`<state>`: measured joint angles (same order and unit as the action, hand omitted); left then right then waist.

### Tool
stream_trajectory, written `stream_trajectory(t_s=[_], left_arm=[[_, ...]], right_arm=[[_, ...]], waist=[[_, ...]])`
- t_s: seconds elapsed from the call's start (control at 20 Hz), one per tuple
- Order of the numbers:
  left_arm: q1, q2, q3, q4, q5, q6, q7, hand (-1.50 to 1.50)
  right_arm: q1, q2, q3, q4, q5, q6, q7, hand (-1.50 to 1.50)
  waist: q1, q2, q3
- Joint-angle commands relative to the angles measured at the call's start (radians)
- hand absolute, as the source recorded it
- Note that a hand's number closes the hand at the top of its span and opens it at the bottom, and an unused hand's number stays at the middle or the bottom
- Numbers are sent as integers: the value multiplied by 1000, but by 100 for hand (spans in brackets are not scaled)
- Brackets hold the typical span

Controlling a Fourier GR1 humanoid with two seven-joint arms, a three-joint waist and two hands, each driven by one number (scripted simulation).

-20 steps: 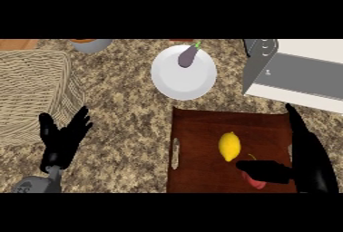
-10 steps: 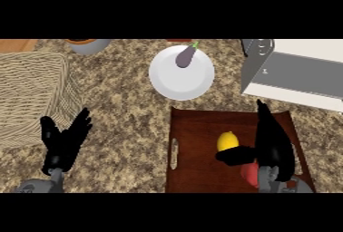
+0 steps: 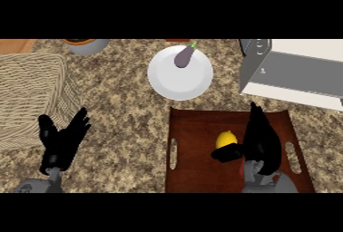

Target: Pick the lemon from the tray and place it in the tiered shelf

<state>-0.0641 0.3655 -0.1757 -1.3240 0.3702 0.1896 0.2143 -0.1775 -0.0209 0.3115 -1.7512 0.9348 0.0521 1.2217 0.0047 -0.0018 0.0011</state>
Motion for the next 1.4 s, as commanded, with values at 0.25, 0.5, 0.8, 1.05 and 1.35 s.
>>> stream_trajectory(t_s=[0.25, 0.5, 0.8, 1.05, 1.35], left_arm=[[36, 12, 26, -28, 5, -32, 17, 0], [72, 16, 47, -46, 17, -61, -10, 0], [17, -16, 41, 26, -37, -39, -7, 0], [14, -33, 57, 65, -46, -68, -41, 0], [-21, -44, 65, 20, -57, -61, 47, 0]], right_arm=[[-17, 20, 81, 112, 38, -66, 236, -150], [11, 20, 2, 124, 77, -21, 173, -150], [-6, 20, 0, 245, 107, -95, 124, -150], [-28, 20, -34, 252, 94, -136, 63, -150], [-86, 21, -2, 423, 79, -269, 30, -150]], waist=[[7, 1, -1], [2, -1, -1], [-2, 3, -1], [-4, 2, -1], [2, 3, -1]])
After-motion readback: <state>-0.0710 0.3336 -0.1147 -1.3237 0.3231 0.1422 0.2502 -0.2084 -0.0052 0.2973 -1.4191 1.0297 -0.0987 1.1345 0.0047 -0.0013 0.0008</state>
